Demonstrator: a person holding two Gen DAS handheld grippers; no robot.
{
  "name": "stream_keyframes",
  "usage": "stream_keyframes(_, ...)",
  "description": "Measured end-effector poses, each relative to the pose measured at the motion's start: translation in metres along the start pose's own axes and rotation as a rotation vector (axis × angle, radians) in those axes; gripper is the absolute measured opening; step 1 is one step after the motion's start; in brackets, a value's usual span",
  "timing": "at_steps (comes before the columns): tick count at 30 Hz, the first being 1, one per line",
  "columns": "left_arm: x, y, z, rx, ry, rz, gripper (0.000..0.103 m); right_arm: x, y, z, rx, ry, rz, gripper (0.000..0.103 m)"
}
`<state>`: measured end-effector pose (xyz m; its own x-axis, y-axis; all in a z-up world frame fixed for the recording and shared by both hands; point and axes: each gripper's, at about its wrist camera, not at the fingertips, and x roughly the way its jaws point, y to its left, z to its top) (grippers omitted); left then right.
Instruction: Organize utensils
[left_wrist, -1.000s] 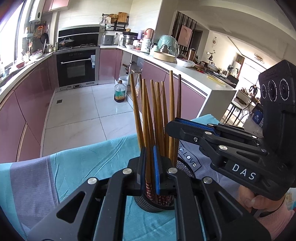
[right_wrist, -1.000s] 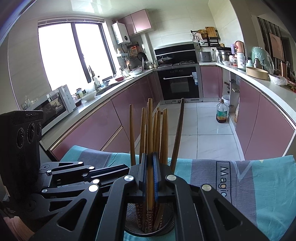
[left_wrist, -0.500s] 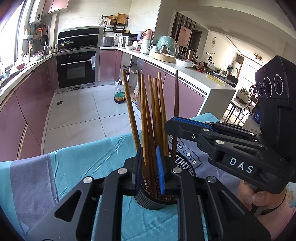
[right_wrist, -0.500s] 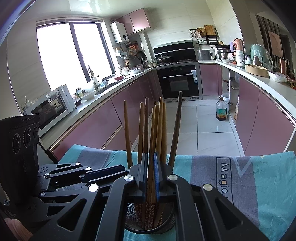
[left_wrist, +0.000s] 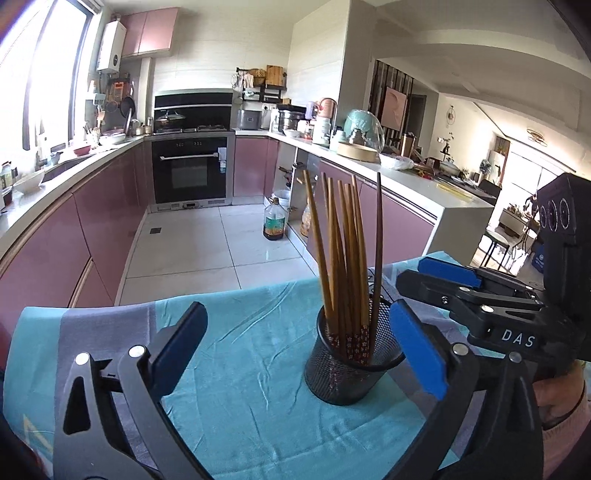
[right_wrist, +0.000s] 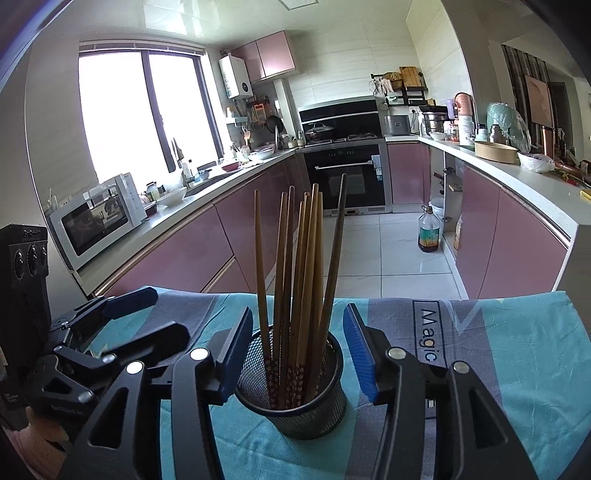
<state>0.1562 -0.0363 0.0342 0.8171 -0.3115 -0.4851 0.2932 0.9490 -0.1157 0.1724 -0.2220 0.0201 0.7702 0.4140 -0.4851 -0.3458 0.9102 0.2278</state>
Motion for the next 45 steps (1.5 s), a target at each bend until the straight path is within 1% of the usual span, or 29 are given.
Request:
stream_keyframes(1, -0.007, 0.003, -0.003, -0.004, -0.013, 0.011, 0.097, -0.003, 0.001, -0.003, -0.003, -0.011, -0.010, 0.061)
stream_keyframes(2, -0.014, 0.005, -0.007, -0.008, -0.028, 0.021, 0.097, -0.008, 0.002, -0.007, -0.005, -0.027, -0.020, 0.073)
stream_keyframes(4, -0.029, 0.010, -0.014, -0.012, -0.059, 0.042, 0.097, -0.019, 0.008, -0.016, -0.023, -0.069, -0.036, 0.084)
stream_keyframes(6, -0.043, 0.016, -0.022, -0.014, -0.088, 0.062, 0.097, -0.027, 0.016, -0.027, -0.051, -0.104, -0.054, 0.089)
stream_keyframes(8, -0.056, 0.020, -0.030, -0.022, -0.112, 0.077, 0.097, -0.033, 0.024, -0.036, -0.073, -0.128, -0.068, 0.095)
stream_keyframes(12, -0.078, 0.028, -0.046, -0.042, -0.158, 0.110, 0.097, -0.044, 0.036, -0.052, -0.104, -0.176, -0.103, 0.096)
stream_keyframes(20, -0.113, 0.032, -0.069, -0.077, -0.224, 0.161, 0.097, -0.068, 0.051, -0.069, -0.115, -0.271, -0.155, 0.096)
stream_keyframes(24, -0.126, 0.029, -0.072, -0.082, -0.249, 0.189, 0.097, -0.074, 0.056, -0.078, -0.124, -0.286, -0.185, 0.096)
stream_keyframes(28, -0.138, 0.021, -0.080, -0.069, -0.281, 0.230, 0.097, -0.078, 0.058, -0.084, -0.118, -0.293, -0.185, 0.096)
stream_keyframes(38, -0.154, 0.014, -0.092, -0.070, -0.302, 0.241, 0.097, -0.092, 0.067, -0.095, -0.134, -0.333, -0.212, 0.096)
stream_keyframes(45, -0.156, 0.011, -0.097, -0.062, -0.313, 0.242, 0.097, -0.096, 0.072, -0.098, -0.133, -0.345, -0.208, 0.096)
